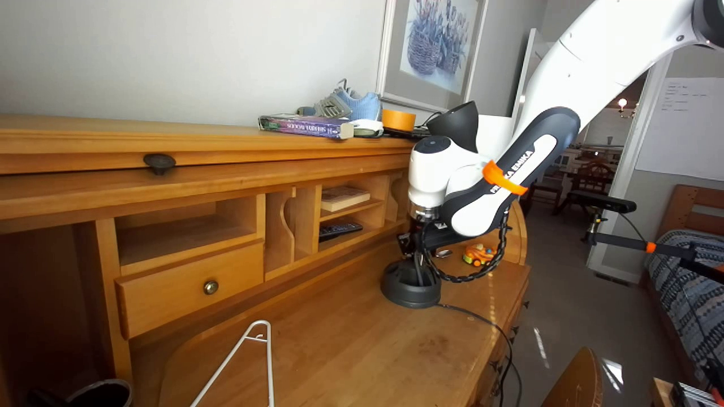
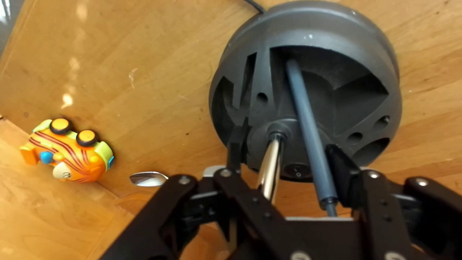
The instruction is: Put the pen from the lamp in the sneaker then put the sneaker on the desktop.
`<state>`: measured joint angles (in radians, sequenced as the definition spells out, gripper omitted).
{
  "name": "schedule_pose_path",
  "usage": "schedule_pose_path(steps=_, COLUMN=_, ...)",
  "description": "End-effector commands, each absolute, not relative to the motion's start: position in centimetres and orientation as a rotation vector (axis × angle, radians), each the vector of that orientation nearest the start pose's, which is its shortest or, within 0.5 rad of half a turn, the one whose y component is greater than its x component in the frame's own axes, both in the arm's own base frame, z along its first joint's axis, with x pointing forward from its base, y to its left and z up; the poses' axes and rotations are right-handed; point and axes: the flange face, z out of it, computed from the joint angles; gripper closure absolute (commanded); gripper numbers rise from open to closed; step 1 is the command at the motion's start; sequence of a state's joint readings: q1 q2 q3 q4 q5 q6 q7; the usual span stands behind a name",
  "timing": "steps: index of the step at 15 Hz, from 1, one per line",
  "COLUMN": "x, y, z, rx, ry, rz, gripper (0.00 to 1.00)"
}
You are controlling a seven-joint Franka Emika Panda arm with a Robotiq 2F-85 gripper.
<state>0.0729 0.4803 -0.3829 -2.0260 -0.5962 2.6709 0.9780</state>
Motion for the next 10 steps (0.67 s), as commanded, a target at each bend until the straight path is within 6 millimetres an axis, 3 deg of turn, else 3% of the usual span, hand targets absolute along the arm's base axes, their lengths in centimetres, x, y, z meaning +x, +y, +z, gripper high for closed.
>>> schedule_pose_path(steps=1, x=59.24, y=-15.92, z=23.77, rx=-3.275, ry=1.233, rz=-0.533, gripper=0.71)
schedule_pose_path(steps=5, x=59.16, y=-15.88, z=23.8, rx=-3.278, ry=1.23, rz=-0.531, gripper=0.99)
schedule_pose_path(steps=10, x=59.1, y=-15.79, z=23.85, rx=-3.278, ry=1.229, rz=-0.526, gripper=0.97)
